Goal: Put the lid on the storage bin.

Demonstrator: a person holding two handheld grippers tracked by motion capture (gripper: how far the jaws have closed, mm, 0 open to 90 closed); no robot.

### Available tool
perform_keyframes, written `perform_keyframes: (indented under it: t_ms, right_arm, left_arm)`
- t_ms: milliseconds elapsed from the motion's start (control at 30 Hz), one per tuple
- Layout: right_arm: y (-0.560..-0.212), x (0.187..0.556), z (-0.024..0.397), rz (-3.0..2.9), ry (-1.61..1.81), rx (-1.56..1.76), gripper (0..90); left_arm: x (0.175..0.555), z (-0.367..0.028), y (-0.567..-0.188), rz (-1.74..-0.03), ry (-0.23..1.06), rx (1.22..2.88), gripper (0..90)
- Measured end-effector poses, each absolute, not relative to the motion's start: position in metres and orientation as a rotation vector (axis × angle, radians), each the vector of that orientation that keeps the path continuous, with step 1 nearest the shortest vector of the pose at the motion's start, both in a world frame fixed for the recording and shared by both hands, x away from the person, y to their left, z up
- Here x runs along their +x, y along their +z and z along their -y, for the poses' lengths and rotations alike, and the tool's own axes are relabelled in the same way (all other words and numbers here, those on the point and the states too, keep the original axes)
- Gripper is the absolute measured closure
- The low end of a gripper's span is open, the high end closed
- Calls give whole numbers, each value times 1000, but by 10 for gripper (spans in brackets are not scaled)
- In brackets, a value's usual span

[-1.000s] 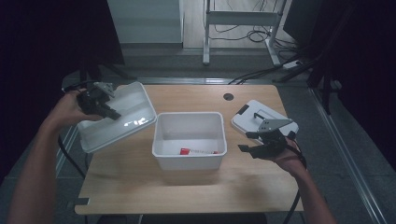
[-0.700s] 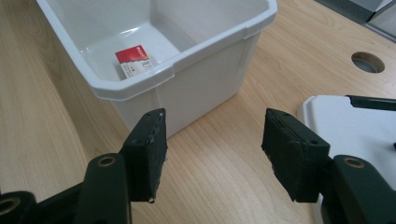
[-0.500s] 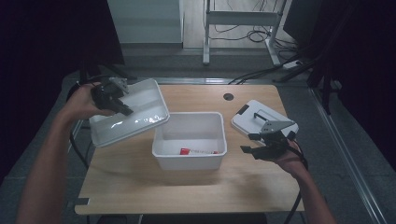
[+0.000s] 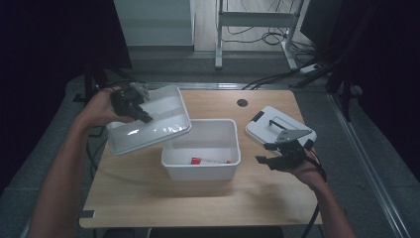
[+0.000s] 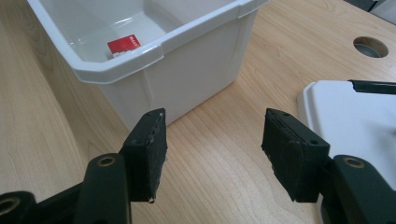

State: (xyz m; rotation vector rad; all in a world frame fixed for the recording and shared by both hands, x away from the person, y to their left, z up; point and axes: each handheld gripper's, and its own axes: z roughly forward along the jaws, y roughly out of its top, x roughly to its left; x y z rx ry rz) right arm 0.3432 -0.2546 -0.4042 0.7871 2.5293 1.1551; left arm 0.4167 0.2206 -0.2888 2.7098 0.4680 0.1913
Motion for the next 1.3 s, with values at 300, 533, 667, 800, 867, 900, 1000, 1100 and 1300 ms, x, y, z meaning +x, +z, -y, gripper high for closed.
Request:
perform_keyframes:
  t_ms: [300,533,667,800,867,900,1000,1100,1300]
  right_arm:
    - [-406,344,257,-2531,1149,800,396]
    - [-408,344,259,-2535,1146,805,397]
    - [-408,344,260,-2534,1144,806,397]
    - [-409,344,261,-2536,1139,814,397]
    - [-409,344,261,-2537,1138,814,397]
    - [-409,344,261,-2537,1138,814,397]
    - [-410,344,262,-2537,1137,817,397]
    - [-410,345,262,-2537,1135,820,397]
    - [-412,345,262,-2537,1133,825,398]
  left_arm:
    - [420,-206,-286,-437,183,2712,897]
    - [422,-193,-286,-395,181,2711,897]
    - [424,-186,-287,-375,178,2712,897]
    - [424,-180,-289,-364,174,2711,897]
    - [425,-177,-290,-357,168,2712,897]
    - [425,-176,-290,-354,171,2709,897]
    - [425,-172,-292,-342,172,2704,897]
    - [425,-168,-292,-324,166,2694,897]
    - [427,-159,-295,-309,151,2698,897]
